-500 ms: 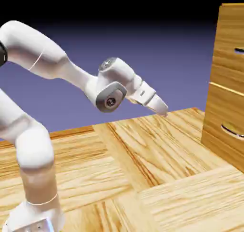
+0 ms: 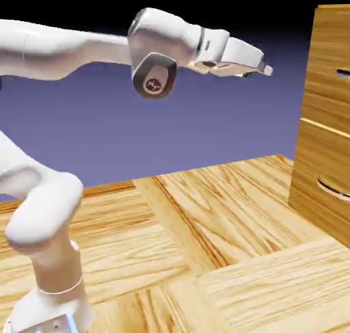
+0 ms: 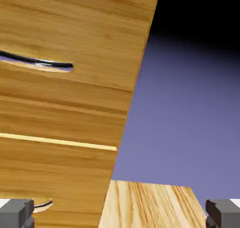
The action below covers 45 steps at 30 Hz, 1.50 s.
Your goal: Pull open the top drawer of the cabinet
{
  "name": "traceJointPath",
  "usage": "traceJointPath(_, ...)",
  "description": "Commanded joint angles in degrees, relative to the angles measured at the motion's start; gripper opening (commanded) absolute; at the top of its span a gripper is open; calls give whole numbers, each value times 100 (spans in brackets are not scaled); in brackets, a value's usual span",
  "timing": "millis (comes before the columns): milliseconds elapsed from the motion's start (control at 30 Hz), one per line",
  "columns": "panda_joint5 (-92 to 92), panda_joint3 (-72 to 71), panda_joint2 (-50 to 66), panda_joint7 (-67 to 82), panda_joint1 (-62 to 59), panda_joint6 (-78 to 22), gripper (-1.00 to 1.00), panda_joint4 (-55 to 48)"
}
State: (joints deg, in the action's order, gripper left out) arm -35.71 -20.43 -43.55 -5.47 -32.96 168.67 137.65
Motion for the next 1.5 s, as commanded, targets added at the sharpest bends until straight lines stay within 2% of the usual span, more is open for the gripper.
traceJointPath(0,-221,-126,-67,229,-208,-33,0,-144)
traceJointPath(1467,-9915,-5674,-3024,10270,-9344,-1482,0,-6485)
